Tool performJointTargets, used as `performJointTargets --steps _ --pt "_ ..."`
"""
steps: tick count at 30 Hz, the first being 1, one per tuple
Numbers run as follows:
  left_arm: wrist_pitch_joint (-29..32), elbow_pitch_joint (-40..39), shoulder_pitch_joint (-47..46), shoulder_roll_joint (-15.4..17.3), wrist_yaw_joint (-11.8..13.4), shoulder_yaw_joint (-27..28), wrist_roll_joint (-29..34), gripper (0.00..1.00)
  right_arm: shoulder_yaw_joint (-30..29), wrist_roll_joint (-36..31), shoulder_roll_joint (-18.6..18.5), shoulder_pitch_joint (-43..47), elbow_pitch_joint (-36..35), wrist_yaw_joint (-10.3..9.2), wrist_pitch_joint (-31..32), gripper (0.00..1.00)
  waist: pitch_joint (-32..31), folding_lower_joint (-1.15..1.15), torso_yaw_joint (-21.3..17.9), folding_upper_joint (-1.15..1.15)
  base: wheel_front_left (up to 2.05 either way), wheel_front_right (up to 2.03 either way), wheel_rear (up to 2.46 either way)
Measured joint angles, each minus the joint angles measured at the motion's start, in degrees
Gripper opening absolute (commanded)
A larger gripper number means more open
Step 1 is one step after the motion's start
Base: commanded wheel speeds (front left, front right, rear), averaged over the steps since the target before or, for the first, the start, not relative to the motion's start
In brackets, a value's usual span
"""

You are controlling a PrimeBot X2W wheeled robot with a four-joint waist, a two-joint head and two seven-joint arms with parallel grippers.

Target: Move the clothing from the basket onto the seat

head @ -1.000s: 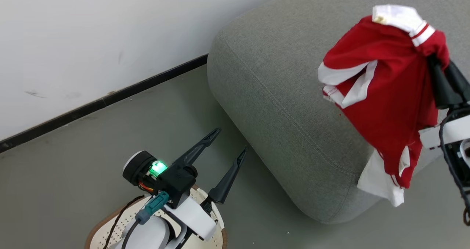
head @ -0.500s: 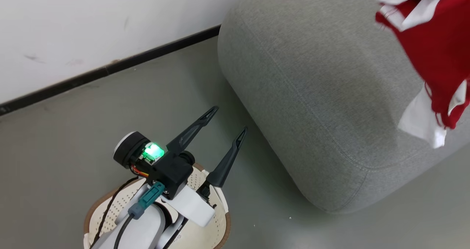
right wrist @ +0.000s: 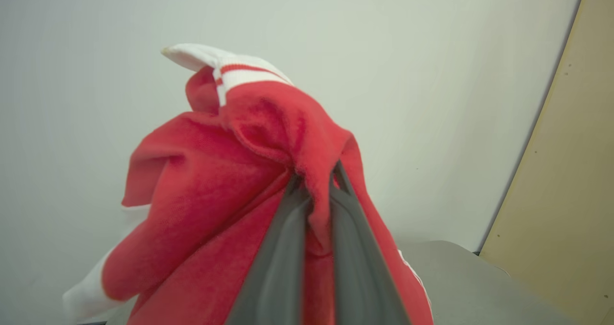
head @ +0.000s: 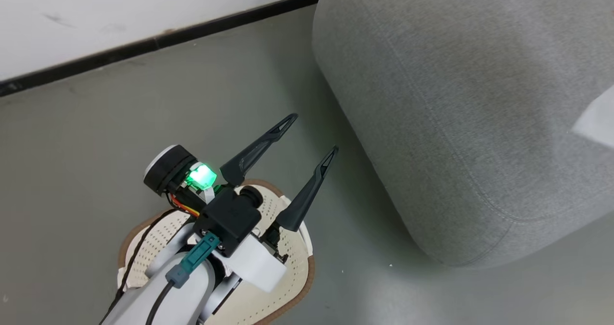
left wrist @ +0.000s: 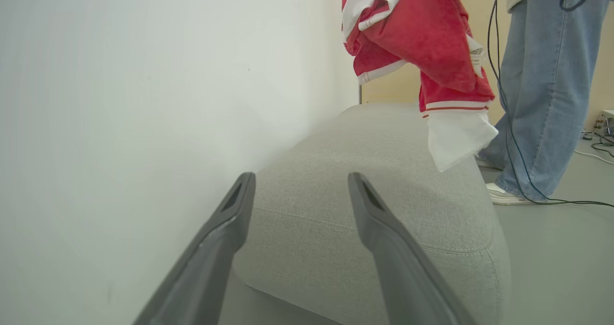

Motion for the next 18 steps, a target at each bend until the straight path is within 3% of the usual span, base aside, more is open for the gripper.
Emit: performJointTargets --steps 7,18 --pt "0.9 -2.1 -1.5 0.0 -0.2 -0.3 0.6 1.00 -0.7 -0.6 -2.5 -5.3 1.0 0.00 -2.0 0.00 2.8 0.00 2.0 0.00 0.00 0.00 0.00" --pt "2.4 -3.7 -3.4 0.1 -0.9 -1.4 1.4 1.00 -1.2 -0.9 -0.2 -2.8 8.9 0.00 -5.0 0.00 6.9 0.00 4.4 0.00 0.00 0.00 0.00"
